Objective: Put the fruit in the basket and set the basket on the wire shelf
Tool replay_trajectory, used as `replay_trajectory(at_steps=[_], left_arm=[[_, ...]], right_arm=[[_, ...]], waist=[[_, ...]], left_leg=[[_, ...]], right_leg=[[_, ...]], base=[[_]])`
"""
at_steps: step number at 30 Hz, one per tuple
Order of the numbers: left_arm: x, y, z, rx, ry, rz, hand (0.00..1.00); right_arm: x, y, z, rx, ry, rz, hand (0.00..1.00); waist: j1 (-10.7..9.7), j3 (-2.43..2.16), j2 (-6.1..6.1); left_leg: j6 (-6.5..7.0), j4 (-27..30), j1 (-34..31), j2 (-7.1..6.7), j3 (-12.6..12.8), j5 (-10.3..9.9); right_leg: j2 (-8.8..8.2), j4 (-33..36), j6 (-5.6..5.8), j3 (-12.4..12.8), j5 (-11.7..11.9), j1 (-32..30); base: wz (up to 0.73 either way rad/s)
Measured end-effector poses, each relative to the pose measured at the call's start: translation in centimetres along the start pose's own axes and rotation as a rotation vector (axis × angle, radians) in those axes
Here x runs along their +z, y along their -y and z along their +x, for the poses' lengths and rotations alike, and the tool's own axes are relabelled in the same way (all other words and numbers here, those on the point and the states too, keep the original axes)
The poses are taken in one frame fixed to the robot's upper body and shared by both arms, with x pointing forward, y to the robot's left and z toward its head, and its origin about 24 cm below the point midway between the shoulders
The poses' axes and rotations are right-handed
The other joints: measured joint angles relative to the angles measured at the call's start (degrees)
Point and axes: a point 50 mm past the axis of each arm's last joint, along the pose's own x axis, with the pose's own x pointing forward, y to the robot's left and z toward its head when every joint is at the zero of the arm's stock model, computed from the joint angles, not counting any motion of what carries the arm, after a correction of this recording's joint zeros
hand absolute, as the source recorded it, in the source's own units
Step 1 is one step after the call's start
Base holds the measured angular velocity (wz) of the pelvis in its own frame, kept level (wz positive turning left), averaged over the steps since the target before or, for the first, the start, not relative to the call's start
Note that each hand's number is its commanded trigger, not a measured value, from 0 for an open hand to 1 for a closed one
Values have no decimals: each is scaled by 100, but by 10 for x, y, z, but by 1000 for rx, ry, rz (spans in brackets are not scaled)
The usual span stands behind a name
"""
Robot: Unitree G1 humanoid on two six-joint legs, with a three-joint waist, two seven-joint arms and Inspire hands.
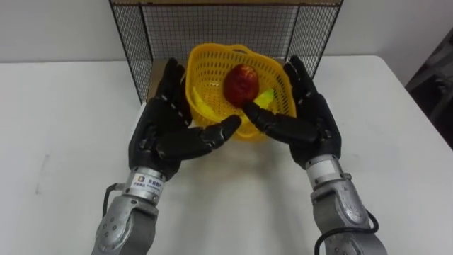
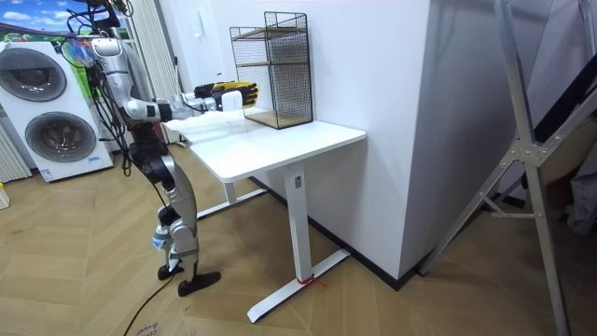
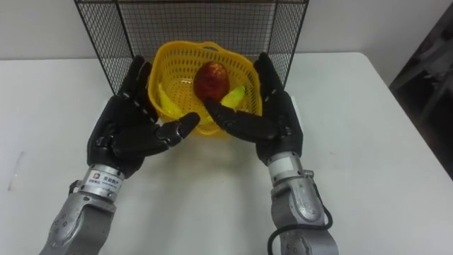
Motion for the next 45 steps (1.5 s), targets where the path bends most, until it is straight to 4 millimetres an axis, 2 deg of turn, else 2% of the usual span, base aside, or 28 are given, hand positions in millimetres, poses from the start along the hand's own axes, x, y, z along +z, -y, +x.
replay_trajectory(at_steps=[9, 12, 15, 16, 17, 20, 22, 23, 24, 25, 26, 27, 29, 30, 31, 32, 33, 34, 35, 37, 39, 44, 45], left_arm=[[0, 0, 0, 14, 1, -4, 0], [0, 0, 0, 16, 2, -12, 0], [0, 0, 0, 16, 2, -10, 0], [0, -1, 0, 18, 3, -10, 0], [0, -1, 0, 19, 3, -10, 0], [0, -1, 0, 20, 7, -9, 0], [1, -1, 0, 20, 12, -9, 0], [1, -1, 0, 19, 13, -9, 0], [1, -1, -1, 19, 15, -10, 0], [1, -1, -1, 22, 12, -8, 0], [1, -2, -2, 24, 14, -7, 0], [1, -2, -2, 25, 13, -7, 0], [1, -2, -2, 23, 16, -12, 0], [0, -2, -3, 23, 17, -9, 0], [1, -1, -3, 22, 21, -12, 0], [1, -1, -2, 22, 22, -12, 0], [0, -1, -3, 22, 21, -13, 0], [2, -1, -1, 19, 28, -13, 0], [3, 0, -1, 18, 34, -14, 0], [3, 0, 0, 17, 36, -14, 0], [3, -1, -1, 19, 34, -14, 0], [4, 0, 0, 17, 45, -14, 0], [4, 0, 0, 17, 45, -14, 0]], right_arm=[[2, -4, 0, 13, 27, 10, 0], [2, -5, 0, 12, 30, 27, 0], [0, -3, -1, 5, 20, 33, 0], [-1, -4, -1, 3, 18, 35, 0], [-2, -4, -1, 1, 16, 37, 0], [-3, -3, -2, -4, 11, 49, 0], [-3, -4, -3, -4, 11, 51, 0], [-3, -4, -3, -3, 12, 51, 0], [-3, -4, -3, -2, 13, 51, 0], [-4, -4, -3, -1, 10, 51, 0], [-4, -5, -3, 2, 8, 51, 0], [-5, -5, -3, 1, 8, 52, 0], [-5, -4, -3, -2, 10, 52, 0], [-6, -3, -4, -5, 6, 49, 0], [-6, -1, -5, -8, 1, 44, 0], [-7, 0, -6, -12, -4, 42, 0], [-11, 2, -11, -24, -21, 42, 0], [-13, 3, -14, -29, -28, 36, 0], [-12, 4, -13, -26, -28, 27, 0], [-8, 3, -13, -16, -13, 14, 0], [-3, 0, -12, -2, 6, 14, 0], [8, -5, -10, 29, 52, 7, 0], [8, -5, -10, 30, 54, 4, 0]], waist=[[38, 3, -5], [38, 28, -42], [35, 70, -96], [36, 99, -128], [36, 103, -137], [35, 79, -175], [35, 51, -197], [34, 44, -202], [43, 38, -216], [49, 46, -199], [99, 60, -195], [109, 57, -194], [116, 64, -256], [130, 67, -285], [165, 53, -276], [175, 34, -257], [183, -44, -272], [159, -83, -295], [168, -64, -313], [193, -21, -373], [205, 7, -352], [150, 10, -346], [147, 11, -351]], left_leg=[[0, 73, 8, 3, -6, -1], [-5, 159, 4, 5, -3, -7], [-33, 367, -8, 43, -3, -131], [-52, 524, -58, 83, -1, -234], [-70, 648, -107, 106, -3, -301], [-173, 1410, -368, 270, 4, -697], [-241, 1735, -486, 303, 21, -769], [-250, 1898, -563, 306, 33, -770], [-299, 2305, -750, 364, 132, -738], [-411, 2782, -936, 447, 215, -655], [-454, 3263, -1232, 473, 161, -479], [-473, 3338, -1358, 470, 121, -462], [-472, 3010, -1694, 403, 73, -460], [-491, 2551, -1886, 368, 56, -376], [-509, 1935, -1995, 380, 13, -102], [-491, 1784, -2032, 383, 7, 177], [-432, 1648, -1970, 331, 7, 436], [-353, 1581, -1866, 248, 35, 558], [-304, 1578, -1838, 221, 53, 641], [-234, 1605, -1805, 101, 42, 572], [-191, 1587, -1791, -10, 22, 514], [-15, 1577, -1781, -267, 39, 318], [2, 1597, -1780, -293, 38, 304]], right_leg=[[-11, 108, 0, -5, 0, -7], [-23, 228, 2, -18, -21, -37], [-20, 330, -45, -156, -81, 6], [-8, 446, -77, -207, -149, -2], [5, 520, -91, -226, -193, -16], [85, 1091, -205, -282, -573, -236], [97, 1309, -270, -284, -731, -360], [105, 1350, -310, -286, -789, -383], [124, 1459, -340, -246, -847, -432], [157, 1501, -385, -191, -885, -406], [155, 1512, -418, -141, -903, -313], [142, 1512, -420, -113, -919, -292], [52, 1512, -395, -79, -989, -238], [-5, 1495, -358, -60, -1024, -188], [-52, 1507, -350, -109, -1044, -170], [-56, 1527, -325, -103, -1077, -142], [-119, 1603, -254, -97, -1200, -88], [-203, 1646, -188, -125, -1282, -44], [-235, 1667, -164, -130, -1317, -30], [-344, 1650, -82, -155, -1383, 6], [-428, 1568, -27, -151, -1414, 53], [-706, 1564, 193, -243, -1603, 113], [-738, 1569, 208, -273, -1611, 114]], base=[[0], [0], [0], [0], [0], [0], [6], [9], [-4], [-11], [-11], [0], [-5], [-19], [-21], [-10], [7], [9], [6], [-8], [4], [10], [12]])
